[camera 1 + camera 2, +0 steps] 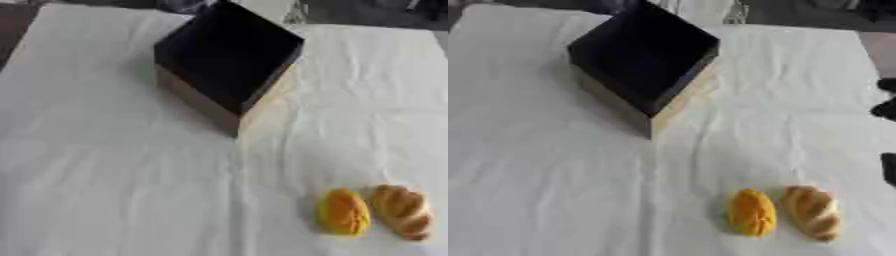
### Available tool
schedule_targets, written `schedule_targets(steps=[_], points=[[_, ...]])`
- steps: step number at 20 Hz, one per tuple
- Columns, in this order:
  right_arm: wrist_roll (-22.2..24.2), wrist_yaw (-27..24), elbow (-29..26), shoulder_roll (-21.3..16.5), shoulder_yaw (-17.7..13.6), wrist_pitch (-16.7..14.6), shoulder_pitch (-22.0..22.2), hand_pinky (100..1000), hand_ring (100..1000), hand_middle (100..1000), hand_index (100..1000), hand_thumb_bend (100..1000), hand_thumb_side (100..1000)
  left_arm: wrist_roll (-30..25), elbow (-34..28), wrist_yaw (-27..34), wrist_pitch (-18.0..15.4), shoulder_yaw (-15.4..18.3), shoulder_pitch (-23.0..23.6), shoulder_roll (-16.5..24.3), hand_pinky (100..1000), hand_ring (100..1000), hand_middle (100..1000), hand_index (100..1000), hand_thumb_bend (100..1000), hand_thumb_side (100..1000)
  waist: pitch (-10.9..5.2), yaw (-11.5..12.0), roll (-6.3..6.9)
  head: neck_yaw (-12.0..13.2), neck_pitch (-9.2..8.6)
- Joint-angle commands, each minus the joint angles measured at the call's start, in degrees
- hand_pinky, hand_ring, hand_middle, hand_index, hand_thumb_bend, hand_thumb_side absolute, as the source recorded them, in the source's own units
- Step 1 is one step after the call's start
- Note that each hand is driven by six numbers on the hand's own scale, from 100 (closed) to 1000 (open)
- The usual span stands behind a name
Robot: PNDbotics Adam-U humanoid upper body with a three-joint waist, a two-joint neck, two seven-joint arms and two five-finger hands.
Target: Pick up objects on the table and place them in the box.
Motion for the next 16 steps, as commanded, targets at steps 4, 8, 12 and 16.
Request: schedule_targets(steps=[4, 8, 12, 16], points=[[-3.74, 6.30, -0.92, -3.56, 1.53, -0.95, -1.09, 858, 901, 732, 845, 100, 160, 0.11, -0.92, -0.47, 0.21, 0.64, 0.12, 1.94, 843, 802, 784, 908, 387, 477, -0.90, -0.32, 0.48, -1.76, -0.30], [-3.94, 8.48, -0.92, -5.48, 3.03, -0.52, -2.41, 857, 903, 745, 848, 100, 189, 0.14, -0.92, -0.55, 0.35, 0.84, 0.99, 1.75, 843, 802, 784, 908, 378, 485, -0.74, -0.69, 0.84, -3.31, 0.07], [-3.96, 10.10, -0.92, -7.30, 4.19, -0.02, -3.49, 856, 904, 756, 850, 100, 225, 0.21, -0.92, -0.67, 0.49, 1.16, 1.94, 1.73, 843, 802, 784, 908, 374, 488, -0.67, -1.03, 1.24, -3.92, 0.27], [-3.67, 10.90, -0.92, -8.89, 5.58, 0.00, -4.93, 857, 906, 761, 851, 100, 247, 0.16, -0.92, -0.63, 0.59, 1.25, 2.75, 1.71, 843, 802, 784, 908, 367, 494, -0.64, -1.24, 1.61, -3.80, 0.07]])
